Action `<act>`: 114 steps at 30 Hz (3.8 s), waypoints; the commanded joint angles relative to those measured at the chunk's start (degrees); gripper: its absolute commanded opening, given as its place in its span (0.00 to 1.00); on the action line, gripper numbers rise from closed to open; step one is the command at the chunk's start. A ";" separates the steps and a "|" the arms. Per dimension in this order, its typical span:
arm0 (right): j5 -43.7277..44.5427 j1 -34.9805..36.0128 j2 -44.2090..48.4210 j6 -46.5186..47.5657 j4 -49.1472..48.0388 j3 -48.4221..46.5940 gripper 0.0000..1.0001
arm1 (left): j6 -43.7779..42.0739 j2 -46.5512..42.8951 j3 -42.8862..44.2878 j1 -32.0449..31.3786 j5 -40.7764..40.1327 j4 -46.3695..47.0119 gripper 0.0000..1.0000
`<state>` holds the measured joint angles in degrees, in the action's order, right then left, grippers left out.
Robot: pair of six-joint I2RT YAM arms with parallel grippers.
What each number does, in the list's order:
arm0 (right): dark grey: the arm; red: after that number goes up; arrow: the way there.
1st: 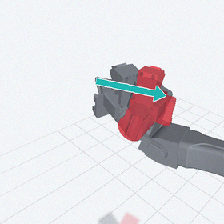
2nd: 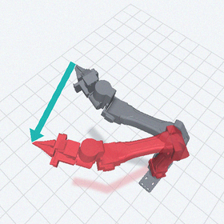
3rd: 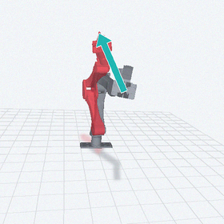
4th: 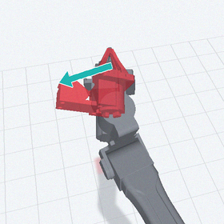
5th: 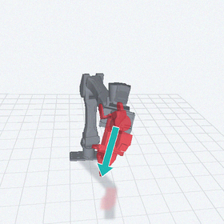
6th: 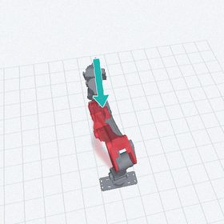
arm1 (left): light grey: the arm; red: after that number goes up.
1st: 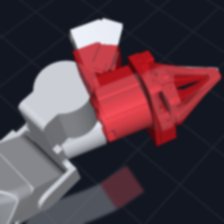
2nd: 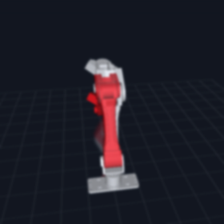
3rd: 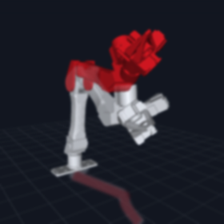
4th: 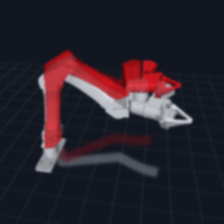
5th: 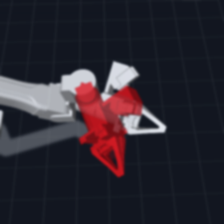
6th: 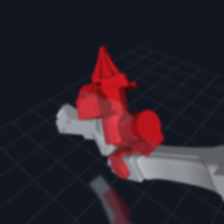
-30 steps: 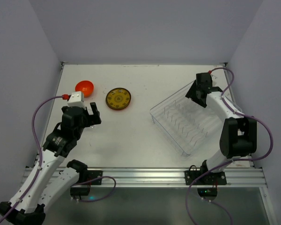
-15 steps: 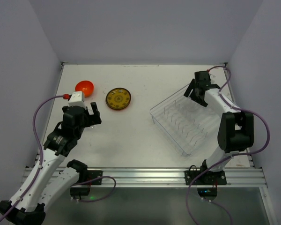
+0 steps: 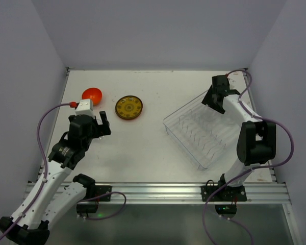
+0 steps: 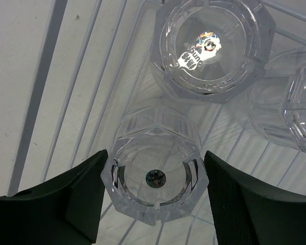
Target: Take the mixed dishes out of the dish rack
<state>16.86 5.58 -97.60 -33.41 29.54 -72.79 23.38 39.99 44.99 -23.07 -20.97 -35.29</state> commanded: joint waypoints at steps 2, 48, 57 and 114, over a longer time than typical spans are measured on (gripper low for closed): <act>-2.71 -0.05 1.78 0.71 -0.09 -2.53 0.31 | -0.26 1.23 0.88 -0.40 0.41 1.80 1.00; -58.96 21.57 45.04 -19.41 -61.36 39.57 0.00 | 32.96 12.48 -21.88 -29.40 37.24 92.68 0.60; -57.12 21.75 50.67 -17.75 -58.28 40.71 0.00 | 31.82 12.49 -22.05 -29.75 36.09 92.42 0.05; 1.51 20.08 59.72 3.00 -17.59 33.33 0.99 | -6.68 57.13 25.32 -8.22 7.09 -15.78 0.04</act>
<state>17.08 25.80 -38.52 -29.95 14.70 -40.01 18.90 98.37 71.44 -32.53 -13.78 -53.15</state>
